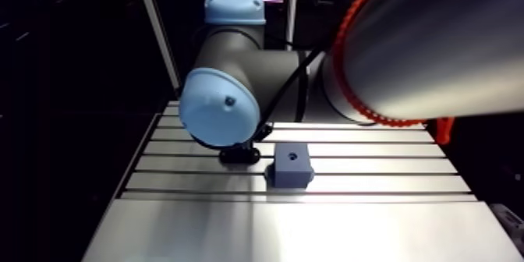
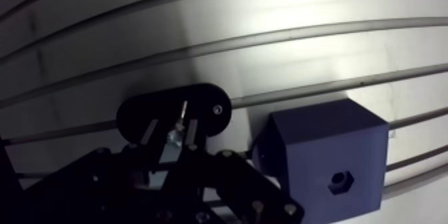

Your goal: Pick up the M10 bolt and insert it into the hex recess until seated.

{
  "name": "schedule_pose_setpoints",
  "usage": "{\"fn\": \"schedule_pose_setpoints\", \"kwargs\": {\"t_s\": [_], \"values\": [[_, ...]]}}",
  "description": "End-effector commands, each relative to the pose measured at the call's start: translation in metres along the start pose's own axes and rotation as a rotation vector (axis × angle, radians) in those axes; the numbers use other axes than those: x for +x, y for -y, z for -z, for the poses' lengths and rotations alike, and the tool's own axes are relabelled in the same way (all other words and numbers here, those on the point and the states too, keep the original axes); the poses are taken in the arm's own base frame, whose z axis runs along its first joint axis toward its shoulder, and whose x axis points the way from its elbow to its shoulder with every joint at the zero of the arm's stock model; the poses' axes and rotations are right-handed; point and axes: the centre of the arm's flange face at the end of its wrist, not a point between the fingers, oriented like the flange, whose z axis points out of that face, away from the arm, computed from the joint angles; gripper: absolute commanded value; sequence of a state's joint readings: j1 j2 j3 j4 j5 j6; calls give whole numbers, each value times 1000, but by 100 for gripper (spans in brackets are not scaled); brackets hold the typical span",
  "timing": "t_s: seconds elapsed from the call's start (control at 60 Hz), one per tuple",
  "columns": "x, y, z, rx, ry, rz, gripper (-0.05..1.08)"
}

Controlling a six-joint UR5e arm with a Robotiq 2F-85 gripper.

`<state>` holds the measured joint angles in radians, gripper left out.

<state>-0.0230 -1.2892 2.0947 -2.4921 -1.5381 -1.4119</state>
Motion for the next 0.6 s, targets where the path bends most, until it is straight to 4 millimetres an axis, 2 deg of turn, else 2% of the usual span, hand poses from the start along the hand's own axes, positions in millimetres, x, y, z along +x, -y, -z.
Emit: {"fn": "schedule_pose_setpoints", "kwargs": {"t_s": [0.017,0.6], "values": [[0,0,0,0,0,0,68],[0,0,0,0,0,2,70]]}}
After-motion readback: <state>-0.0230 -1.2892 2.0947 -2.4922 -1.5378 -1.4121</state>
